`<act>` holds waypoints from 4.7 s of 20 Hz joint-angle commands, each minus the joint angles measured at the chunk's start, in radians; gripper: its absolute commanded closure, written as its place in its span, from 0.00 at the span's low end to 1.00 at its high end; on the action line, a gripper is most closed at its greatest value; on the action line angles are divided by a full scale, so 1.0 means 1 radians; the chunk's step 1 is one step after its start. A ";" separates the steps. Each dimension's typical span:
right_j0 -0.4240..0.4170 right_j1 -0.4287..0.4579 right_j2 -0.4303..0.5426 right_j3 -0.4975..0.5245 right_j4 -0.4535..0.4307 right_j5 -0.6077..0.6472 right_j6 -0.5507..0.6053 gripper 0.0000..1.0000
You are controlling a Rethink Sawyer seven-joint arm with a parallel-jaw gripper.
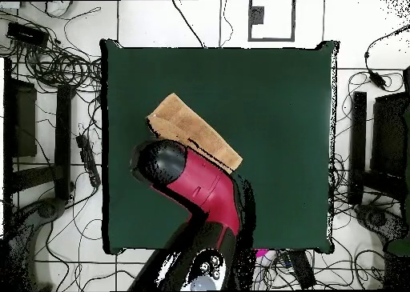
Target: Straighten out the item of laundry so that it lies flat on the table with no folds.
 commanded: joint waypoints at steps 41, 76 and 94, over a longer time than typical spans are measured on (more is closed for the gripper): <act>-0.028 0.150 0.010 -0.210 -0.223 0.280 0.314 0.00; -0.017 0.435 0.013 -0.320 -0.105 -0.085 0.442 0.00; 0.065 0.381 0.031 -0.196 -0.047 -0.014 0.600 0.00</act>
